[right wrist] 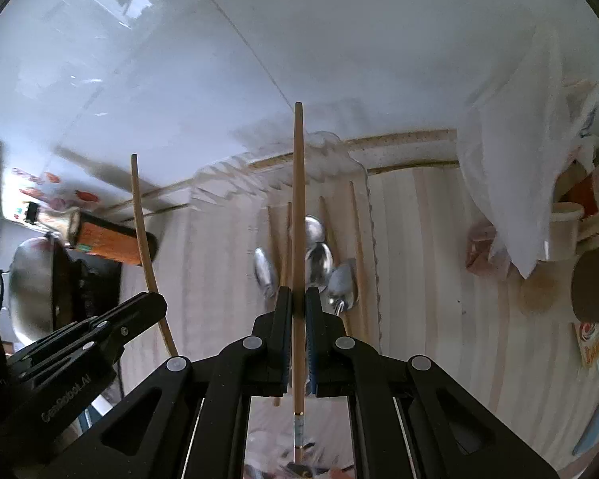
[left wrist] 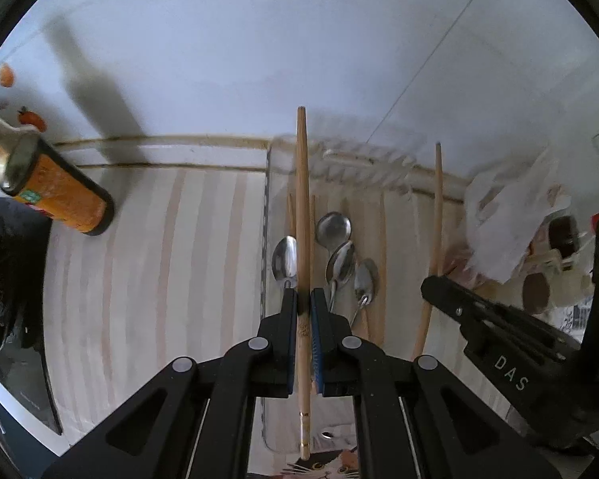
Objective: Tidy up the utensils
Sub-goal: 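Open both tools to release the chopsticks into the container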
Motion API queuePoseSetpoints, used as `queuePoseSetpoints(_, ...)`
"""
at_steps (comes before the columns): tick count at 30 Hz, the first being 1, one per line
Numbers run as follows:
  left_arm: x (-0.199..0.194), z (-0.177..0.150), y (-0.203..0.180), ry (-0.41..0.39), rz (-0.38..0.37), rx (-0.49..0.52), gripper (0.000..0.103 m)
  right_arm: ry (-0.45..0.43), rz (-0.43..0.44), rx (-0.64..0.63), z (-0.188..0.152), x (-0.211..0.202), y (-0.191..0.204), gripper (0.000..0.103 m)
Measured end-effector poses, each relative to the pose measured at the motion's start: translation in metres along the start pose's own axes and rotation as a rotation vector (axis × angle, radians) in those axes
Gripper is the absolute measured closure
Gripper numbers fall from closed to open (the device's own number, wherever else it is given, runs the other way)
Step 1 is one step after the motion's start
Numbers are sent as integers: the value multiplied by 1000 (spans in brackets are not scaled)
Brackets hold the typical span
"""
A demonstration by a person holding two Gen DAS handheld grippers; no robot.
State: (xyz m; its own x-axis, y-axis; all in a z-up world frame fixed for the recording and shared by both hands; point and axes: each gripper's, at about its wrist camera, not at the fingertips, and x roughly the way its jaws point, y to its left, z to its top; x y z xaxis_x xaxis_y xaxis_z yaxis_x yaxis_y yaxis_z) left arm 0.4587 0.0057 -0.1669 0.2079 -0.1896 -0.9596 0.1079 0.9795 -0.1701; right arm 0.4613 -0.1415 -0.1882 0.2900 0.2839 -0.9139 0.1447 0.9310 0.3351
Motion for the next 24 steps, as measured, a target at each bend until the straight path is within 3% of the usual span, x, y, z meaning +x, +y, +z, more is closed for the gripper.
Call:
queuePoseSetpoints(6,4,-3,1,-7,65,10,93,46,-35,-14,2,19,-5,94)
queuePoseSetpoints(8,-1,-5,4,-26,81,5,87,56,-40,-6,-2,21,-9,84)
queuePoseSetpoints(9,-1,-5,7,-34,97,0,82,53,-42,-2,-3,20,-11,74)
queuePoseSetpoints(11,-6,-8,10,-57,140,-4,41,40,-53,-10,-8,15,-12,69)
queuePoseSetpoints(12,-10,-11,13,-83,158,-9,34,34,-61,-13,-11,13,-12,68)
queuePoseSetpoints(15,-19,-22,18,-141,209,-10,28,-2,-104,-40,-21,1,-11,60)
queuePoseSetpoints(19,-25,-39,22,-191,246,5,2,-61,-207,-82,-40,-14,-11,46)
queuePoseSetpoints(21,-27,-46,21,-214,265,20,0,-83,-239,-94,-50,-20,-12,44)
queuePoseSetpoints(24,-27,-58,18,-227,296,37,0,-110,-289,-111,-67,-26,-12,27)
